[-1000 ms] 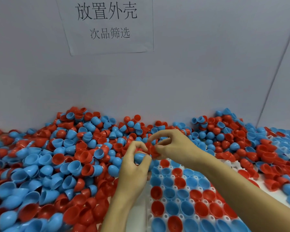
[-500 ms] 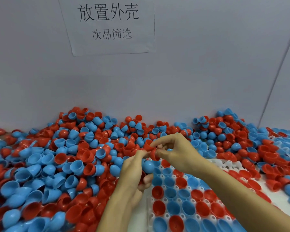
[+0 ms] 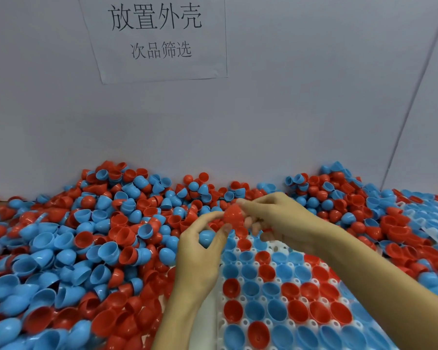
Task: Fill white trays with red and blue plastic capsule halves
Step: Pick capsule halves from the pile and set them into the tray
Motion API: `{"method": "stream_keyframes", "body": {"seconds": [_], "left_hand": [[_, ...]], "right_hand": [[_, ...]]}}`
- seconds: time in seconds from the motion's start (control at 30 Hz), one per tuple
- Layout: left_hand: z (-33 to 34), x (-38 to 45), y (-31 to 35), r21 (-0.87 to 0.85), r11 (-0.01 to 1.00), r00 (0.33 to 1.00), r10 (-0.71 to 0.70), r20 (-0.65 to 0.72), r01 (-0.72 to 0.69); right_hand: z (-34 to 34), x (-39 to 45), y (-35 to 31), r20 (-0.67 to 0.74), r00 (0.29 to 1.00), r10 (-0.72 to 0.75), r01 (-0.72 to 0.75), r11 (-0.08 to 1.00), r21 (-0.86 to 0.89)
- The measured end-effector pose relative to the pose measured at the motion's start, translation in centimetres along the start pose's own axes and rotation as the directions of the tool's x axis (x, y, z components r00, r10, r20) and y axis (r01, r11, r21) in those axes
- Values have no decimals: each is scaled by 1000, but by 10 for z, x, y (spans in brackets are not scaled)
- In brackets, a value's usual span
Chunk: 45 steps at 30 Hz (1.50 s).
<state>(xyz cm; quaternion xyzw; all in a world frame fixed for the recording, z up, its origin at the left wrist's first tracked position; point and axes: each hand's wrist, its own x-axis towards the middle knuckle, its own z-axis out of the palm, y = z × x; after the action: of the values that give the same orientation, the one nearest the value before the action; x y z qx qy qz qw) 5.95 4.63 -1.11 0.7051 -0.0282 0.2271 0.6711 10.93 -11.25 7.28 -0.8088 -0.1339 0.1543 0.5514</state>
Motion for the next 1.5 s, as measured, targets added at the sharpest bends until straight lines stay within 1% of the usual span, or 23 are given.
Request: {"method": "stream_keyframes", "body": {"seconds": [0.07, 0.13, 0.17, 0.23, 0.27, 0.3, 0.33, 0.4, 0.47, 0.53, 0.63, 0.73, 0.8, 0.83, 0.9, 0.97, 1.03, 1.1, 1.2, 1.3, 1.4, 1.47, 1.5], "left_hand": [[3, 0, 0, 85, 995, 998, 50, 32, -52], [5, 0, -1, 141, 988, 997, 51, 54, -58], [5, 0, -1, 170, 984, 997, 53, 58, -62], [5, 0, -1, 172, 984, 999, 30, 45, -37], [5, -1, 0, 112, 994, 1000, -15, 24, 13], [5, -1, 3, -8, 995, 995, -101, 1, 101], [5, -1, 6, -159, 965, 977, -214, -5, 210], [3, 0, 9, -449, 811, 919, -390, 64, 375], [0, 1, 11, -634, 644, 888, -431, 163, 429], [-3, 2, 13, -725, 529, 877, -425, 223, 440], [-4, 2, 12, -745, 489, 861, -457, 224, 453], [-2, 4, 10, -714, 526, 852, -485, 194, 462], [1, 4, 8, -685, 572, 863, -474, 173, 451], [2, 4, 7, -677, 592, 872, -464, 157, 437], [4, 4, 7, -670, 615, 882, -451, 134, 416], [5, 3, 8, -666, 633, 897, -423, 131, 396], [4, 2, 8, -656, 660, 919, -367, 146, 368], [3, 1, 9, -617, 711, 939, -305, 160, 337], [3, 1, 8, -542, 791, 958, -262, 119, 284], [6, 1, 8, -479, 848, 973, -221, 71, 228], [7, -1, 8, -432, 885, 984, -171, 53, 177], [8, -2, 9, -427, 891, 988, -139, 67, 155], [9, -2, 10, -429, 891, 989, -126, 81, 148]], "right_hand": [[-4, 0, 2, 116, 993, 36, -35, 999, -10], [-5, 0, 7, 132, 991, 29, -21, 998, -61], [-5, 2, 9, 106, 994, 13, -4, 997, -78], [-11, 8, 14, -43, 999, -17, 12, 994, -109], [-17, 11, 17, -153, 987, -47, 18, 982, -191], [-25, 15, 20, -234, 967, -103, 17, 938, -346], [-32, 18, 23, -253, 957, -145, -3, 861, -509], [-42, 23, 32, -183, 975, -127, -51, 673, -738], [-41, 27, 45, -112, 994, -20, -85, 527, -846], [-32, 29, 57, -64, 997, 44, -76, 442, -894], [-28, 32, 62, -43, 999, 22, -48, 410, -911], [-34, 27, 51, -27, 1000, 10, -28, 420, -907], [-37, 22, 40, -20, 995, -98, 25, 436, -900], [-35, 20, 34, -17, 983, -182, 75, 487, -870], [-25, 14, 18, -17, 951, -308, 200, 658, -726], [-13, 10, 2, -3, 945, -326, 276, 804, -526], [-2, 7, -7, 44, 958, -282, 278, 884, -376], [5, 5, -11, 71, 959, -276, 282, 884, -373], [5, 3, -10, 17, 957, -288, 272, 880, -390], [2, -1, -6, 23, 980, -197, 192, 913, -360], [3, -3, -2, 21, 1000, -19, 25, 940, -342], [2, -1, -1, 67, 985, 157, -146, 980, -138], [0, 0, -1, 142, 964, 226, -226, 974, -18]]}}
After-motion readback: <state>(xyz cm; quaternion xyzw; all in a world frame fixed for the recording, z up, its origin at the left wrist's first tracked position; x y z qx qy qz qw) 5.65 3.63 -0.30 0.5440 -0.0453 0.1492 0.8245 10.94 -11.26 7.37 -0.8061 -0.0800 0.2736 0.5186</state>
